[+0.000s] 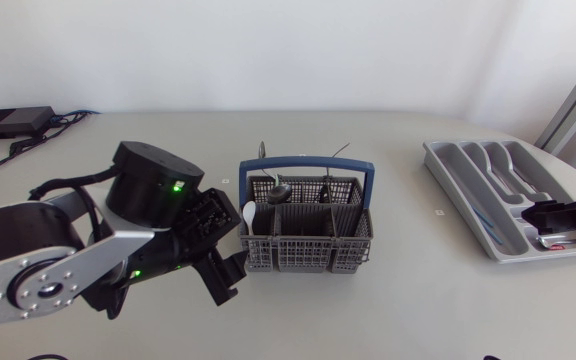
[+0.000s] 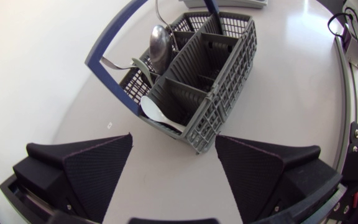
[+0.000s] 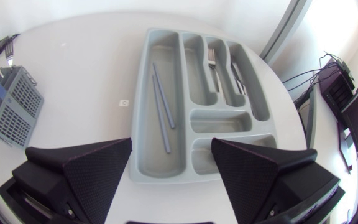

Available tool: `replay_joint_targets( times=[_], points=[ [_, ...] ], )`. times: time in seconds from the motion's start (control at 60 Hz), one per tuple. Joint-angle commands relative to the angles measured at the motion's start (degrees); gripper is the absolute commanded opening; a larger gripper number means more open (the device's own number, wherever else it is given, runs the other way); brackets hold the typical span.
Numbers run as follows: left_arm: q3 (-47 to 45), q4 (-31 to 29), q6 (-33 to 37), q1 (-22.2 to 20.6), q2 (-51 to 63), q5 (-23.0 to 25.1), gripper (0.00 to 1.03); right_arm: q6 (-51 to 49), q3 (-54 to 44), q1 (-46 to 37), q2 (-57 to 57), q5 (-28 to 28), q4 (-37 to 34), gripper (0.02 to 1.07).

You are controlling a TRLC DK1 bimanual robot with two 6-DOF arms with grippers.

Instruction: Sort the cutlery from the basket into the organizer compartments.

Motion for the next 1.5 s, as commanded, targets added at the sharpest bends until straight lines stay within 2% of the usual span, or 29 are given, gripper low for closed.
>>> replay_joint_targets(
  times=[0.0, 0.183, 0.317, 0.433, 0.717, 0.967, 1.2, 1.283, 1.383, 1.483],
  points=[
    [3.0, 0.9, -0.9, 1.1, 3.4, -0.5, 0.91, 2.3, -2.0, 1.4, -2.7, -1.2, -1.3, 0.98],
    [6.0, 1.5, -2.1, 2.6, 7.4, -0.5, 0.84, 5.7, -3.0, 4.5, -5.3, -3.8, -2.1, 0.98],
    [8.0, 1.6, -4.2, 4.8, 7.9, 1.0, 0.73, 7.2, -3.4, 6.1, -5.5, -5.0, -1.7, 0.98],
    [10.2, 1.4, -7.4, 7.0, 8.5, 5.5, 0.60, 7.9, -3.8, 7.1, -5.4, -5.6, -1.0, 0.98],
    [11.5, 1.3, -8.5, 6.5, 10.9, 6.3, 0.55, 7.7, -5.7, 7.0, -3.7, -6.6, 1.6, 0.98],
    [9.4, 2.9, -3.4, 3.5, 11.2, 6.0, 0.55, 7.2, -7.0, 6.8, -3.4, -7.0, 2.4, 0.98],
    [8.8, 3.3, -2.1, 2.6, 14.3, 0.6, 0.55, 7.2, -7.5, 6.9, -3.3, -7.7, 3.0, 0.98],
    [7.1, 5.8, -1.1, 2.6, 14.3, 0.0, 0.55, 7.2, -7.7, 6.9, -3.5, -8.0, 3.1, 0.98],
    [3.5, 11.8, 0.4, 2.6, 14.0, -0.5, 0.55, 7.2, -8.1, 6.9, -3.6, -8.2, 3.1, 0.98],
    [2.0, 12.7, 0.7, 2.8, 13.8, -0.5, 0.55, 7.2, -8.6, 6.9, -3.6, -8.5, 3.3, 0.98]
  ],
)
